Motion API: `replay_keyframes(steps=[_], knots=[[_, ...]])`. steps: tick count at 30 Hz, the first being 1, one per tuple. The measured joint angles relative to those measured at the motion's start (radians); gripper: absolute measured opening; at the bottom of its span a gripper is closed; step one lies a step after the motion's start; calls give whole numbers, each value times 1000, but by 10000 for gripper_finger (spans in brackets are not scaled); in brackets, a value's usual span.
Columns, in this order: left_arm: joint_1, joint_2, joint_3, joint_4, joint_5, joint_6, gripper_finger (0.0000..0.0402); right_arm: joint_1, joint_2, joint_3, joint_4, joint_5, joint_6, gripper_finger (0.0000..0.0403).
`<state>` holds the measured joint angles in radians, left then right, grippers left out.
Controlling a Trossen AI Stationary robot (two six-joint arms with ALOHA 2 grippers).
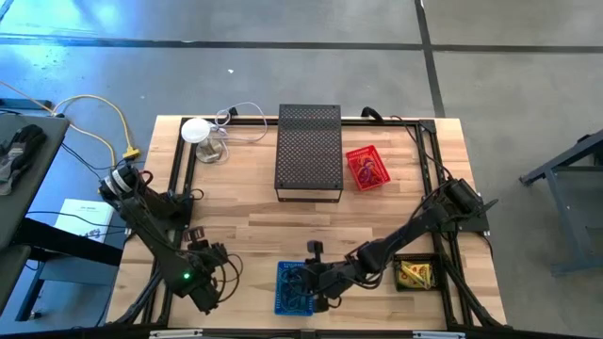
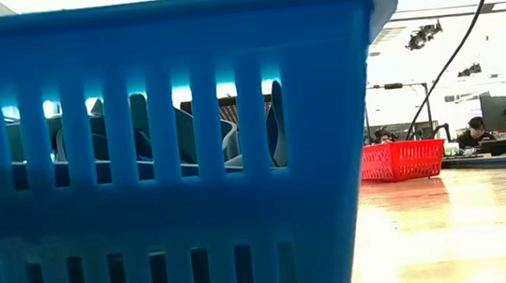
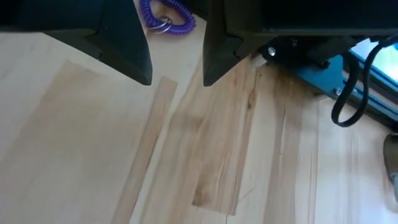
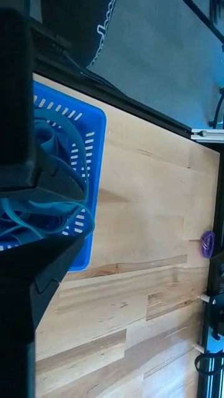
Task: Pick & Place Office Desk Supplies
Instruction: Put the violet spring keychains into the red bin
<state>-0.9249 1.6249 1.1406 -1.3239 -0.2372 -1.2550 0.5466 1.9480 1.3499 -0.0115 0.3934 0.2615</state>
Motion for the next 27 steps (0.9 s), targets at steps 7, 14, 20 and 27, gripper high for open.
replay_keyframes(steps=[7,14,20,27], knots=[[-56,0,-37,1,6,-25,205,-13,0,0,0,-15,2,85],[-65,0,-155,37,124,-46,247,-12,0,0,0,-18,7,85],[-36,0,-183,154,337,27,247,-22,0,0,2,-19,6,85],[-32,0,-183,211,405,195,247,-54,0,0,8,-34,6,85]])
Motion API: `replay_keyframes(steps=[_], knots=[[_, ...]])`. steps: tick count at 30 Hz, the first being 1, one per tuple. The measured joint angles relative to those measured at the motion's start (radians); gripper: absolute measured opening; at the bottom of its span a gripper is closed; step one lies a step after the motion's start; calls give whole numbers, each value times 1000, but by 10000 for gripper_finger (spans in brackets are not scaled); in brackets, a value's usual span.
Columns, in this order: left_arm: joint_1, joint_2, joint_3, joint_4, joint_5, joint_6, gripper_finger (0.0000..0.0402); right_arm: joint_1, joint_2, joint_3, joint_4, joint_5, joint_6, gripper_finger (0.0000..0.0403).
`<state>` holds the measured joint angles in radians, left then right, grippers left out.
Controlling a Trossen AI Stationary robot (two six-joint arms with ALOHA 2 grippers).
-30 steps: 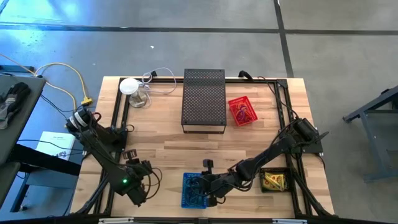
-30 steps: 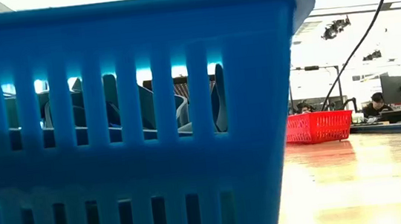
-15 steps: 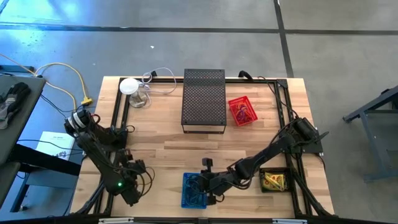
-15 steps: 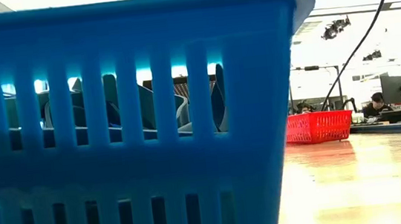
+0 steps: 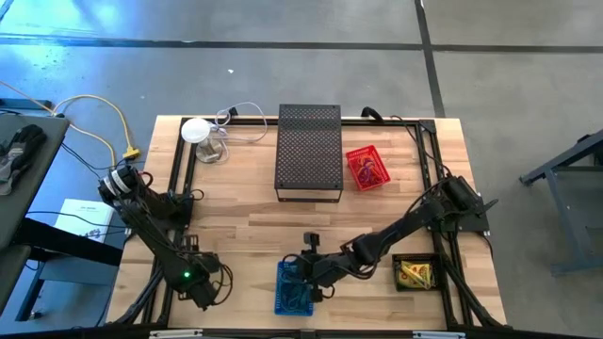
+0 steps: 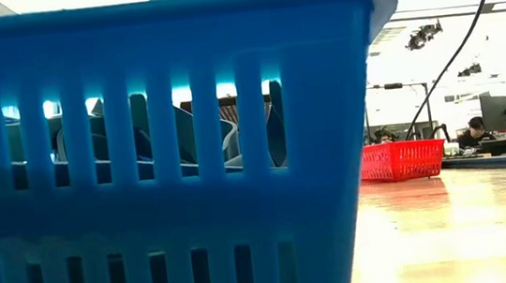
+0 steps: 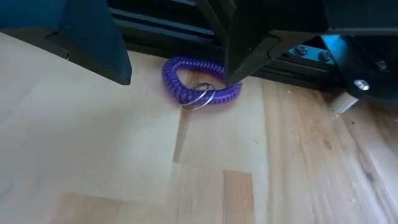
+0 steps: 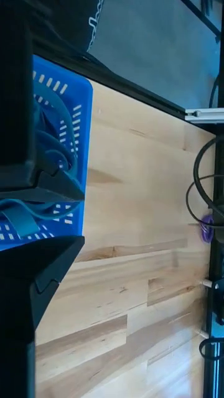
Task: Pick & Place Office Desk Supplies
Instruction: Put the violet spring keychains into the red bin
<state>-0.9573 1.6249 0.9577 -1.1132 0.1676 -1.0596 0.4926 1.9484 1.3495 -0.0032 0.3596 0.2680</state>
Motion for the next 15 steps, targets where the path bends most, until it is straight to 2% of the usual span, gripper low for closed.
replay_keyframes(steps=[15], knots=[[-84,0,-46,7,-40,-2,247,-4,0,0,0,-1,0,85]])
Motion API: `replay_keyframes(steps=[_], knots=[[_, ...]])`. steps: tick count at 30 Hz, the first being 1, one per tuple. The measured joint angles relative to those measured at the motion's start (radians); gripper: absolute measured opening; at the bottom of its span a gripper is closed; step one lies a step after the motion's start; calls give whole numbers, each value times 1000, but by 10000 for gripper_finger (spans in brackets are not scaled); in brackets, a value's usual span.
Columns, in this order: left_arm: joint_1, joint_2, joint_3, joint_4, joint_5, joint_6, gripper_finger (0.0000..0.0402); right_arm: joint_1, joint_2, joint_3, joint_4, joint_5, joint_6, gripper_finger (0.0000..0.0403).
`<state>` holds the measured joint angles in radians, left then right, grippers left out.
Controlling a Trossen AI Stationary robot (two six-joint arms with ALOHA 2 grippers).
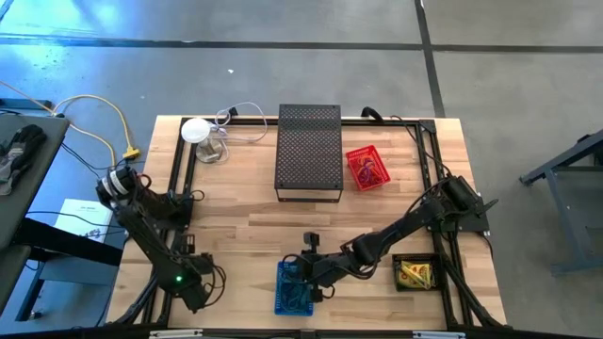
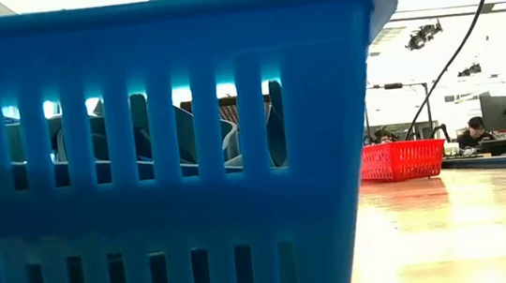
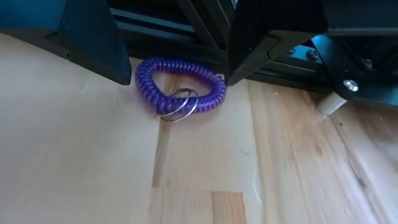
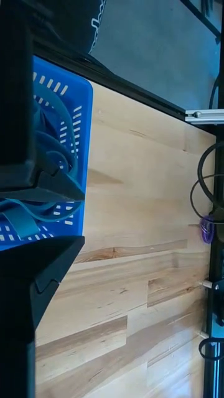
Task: Pick & Place Office Desk Supplies
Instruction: Put the violet spring keychains into the red bin
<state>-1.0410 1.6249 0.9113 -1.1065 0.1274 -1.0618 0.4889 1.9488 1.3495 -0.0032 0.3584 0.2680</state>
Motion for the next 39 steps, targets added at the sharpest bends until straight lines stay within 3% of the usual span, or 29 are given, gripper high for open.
replay_keyframes(steps=[18,24,35,39], knots=[[-10,-5,-104,111,41,-34,239,2,0,0,0,-28,0,85],[-11,-3,-112,127,16,-5,192,2,0,0,0,-29,0,85],[-3,-2,-118,157,15,-6,70,2,0,0,1,-29,-3,85],[-2,-2,-118,162,8,-18,47,2,1,0,1,-29,-3,85]])
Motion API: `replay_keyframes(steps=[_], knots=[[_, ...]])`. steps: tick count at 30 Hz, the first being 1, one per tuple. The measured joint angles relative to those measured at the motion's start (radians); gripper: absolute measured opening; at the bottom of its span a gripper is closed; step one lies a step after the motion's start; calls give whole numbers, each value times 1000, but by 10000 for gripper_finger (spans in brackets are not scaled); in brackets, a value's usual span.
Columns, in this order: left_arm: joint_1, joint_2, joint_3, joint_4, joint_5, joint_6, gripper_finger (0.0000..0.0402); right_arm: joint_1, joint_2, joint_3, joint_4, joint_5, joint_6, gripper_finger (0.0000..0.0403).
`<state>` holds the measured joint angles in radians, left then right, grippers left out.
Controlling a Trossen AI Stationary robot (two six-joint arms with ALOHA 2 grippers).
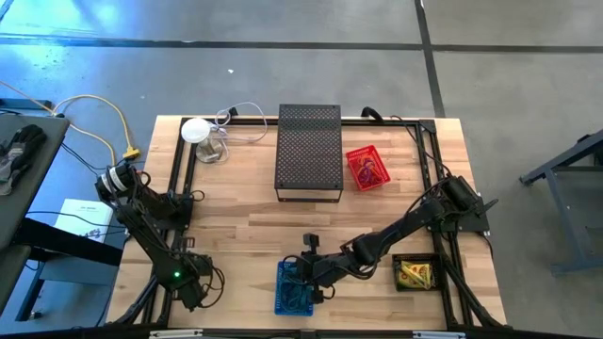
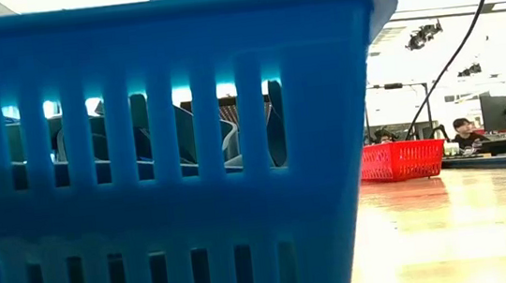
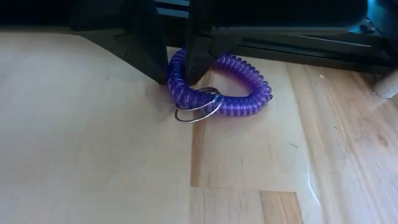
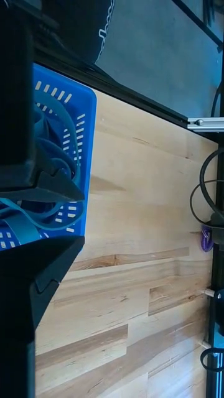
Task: Pick & Place Office Desk Supplies
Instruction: Put the violet spring keychains into the red bin
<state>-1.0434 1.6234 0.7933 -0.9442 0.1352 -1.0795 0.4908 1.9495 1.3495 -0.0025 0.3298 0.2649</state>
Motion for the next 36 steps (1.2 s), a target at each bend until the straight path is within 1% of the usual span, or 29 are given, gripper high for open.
replay_keyframes(steps=[2,11,15,16,20,25,28,32,36], knots=[[5,0,-1,4,1,-11,45,0,0,0,0,0,0,85],[48,-4,-4,35,53,55,44,0,0,0,3,0,0,85],[66,-59,-6,65,50,61,44,0,0,0,3,0,0,85],[71,-78,-5,74,29,58,44,0,0,0,4,0,0,85],[79,-208,19,165,-129,70,43,0,0,0,9,0,0,85],[76,-352,19,307,-276,193,43,0,0,0,14,0,-2,85],[81,-393,20,383,-349,294,43,0,0,0,32,-14,-15,85],[118,-402,20,527,-400,418,43,-2,0,0,126,-73,-76,85],[175,-381,20,671,-403,500,43,-3,0,0,237,-148,-154,86]])
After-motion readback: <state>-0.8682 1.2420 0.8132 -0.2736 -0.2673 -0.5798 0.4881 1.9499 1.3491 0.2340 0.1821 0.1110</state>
